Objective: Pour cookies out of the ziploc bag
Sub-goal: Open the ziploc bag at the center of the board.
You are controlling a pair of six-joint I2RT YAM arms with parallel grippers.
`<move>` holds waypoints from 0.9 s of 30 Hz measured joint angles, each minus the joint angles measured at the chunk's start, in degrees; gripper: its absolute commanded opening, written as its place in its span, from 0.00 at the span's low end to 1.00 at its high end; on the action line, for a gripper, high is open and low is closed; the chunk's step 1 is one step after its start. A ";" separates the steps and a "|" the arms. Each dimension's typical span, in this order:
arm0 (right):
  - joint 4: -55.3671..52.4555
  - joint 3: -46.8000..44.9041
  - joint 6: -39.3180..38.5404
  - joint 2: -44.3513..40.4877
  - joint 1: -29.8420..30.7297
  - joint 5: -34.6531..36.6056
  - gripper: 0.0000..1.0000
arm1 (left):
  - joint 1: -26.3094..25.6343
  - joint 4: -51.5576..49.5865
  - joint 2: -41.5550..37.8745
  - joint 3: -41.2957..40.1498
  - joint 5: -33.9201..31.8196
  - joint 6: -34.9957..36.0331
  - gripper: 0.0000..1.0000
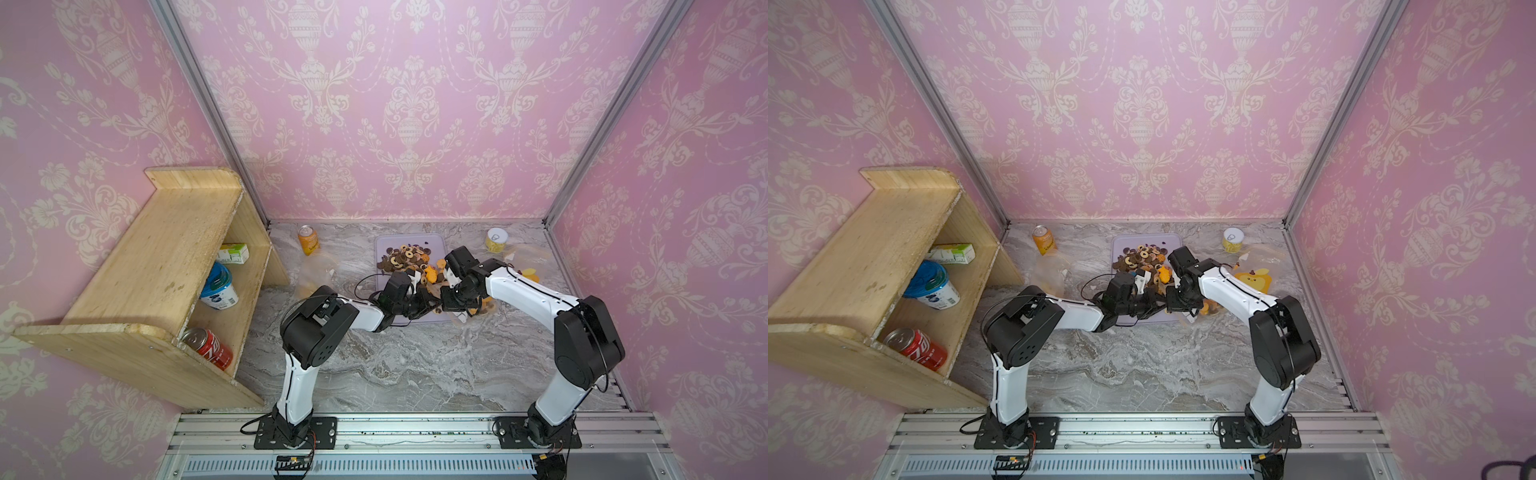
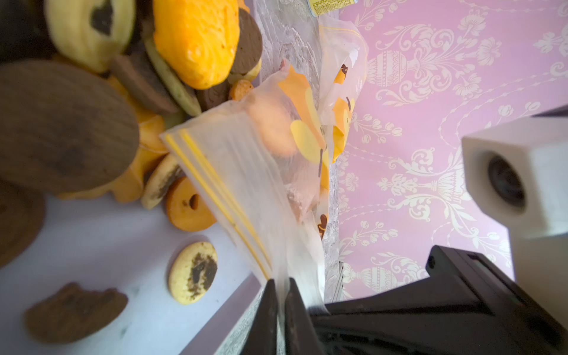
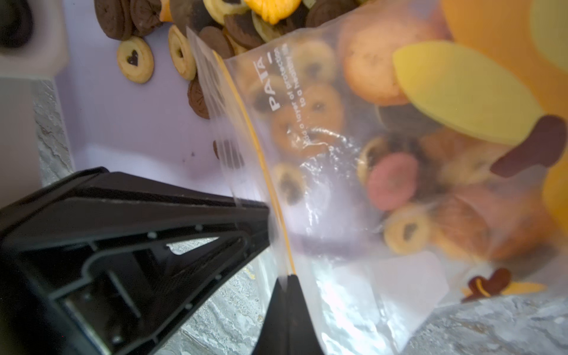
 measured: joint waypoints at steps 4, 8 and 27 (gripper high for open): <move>0.09 -0.70 0.44 -1.95 -1.09 0.17 0.00 | -0.35 0.04 0.00 1.33 0.31 -0.17 0.01; 0.09 -0.70 1.22 -3.43 -2.91 0.59 0.00 | -0.44 -0.70 0.17 3.89 0.35 -0.17 0.00; -2.49 3.21 2.67 -9.42 -10.86 2.21 0.00 | -1.49 -18.16 3.78 25.75 1.81 3.56 0.00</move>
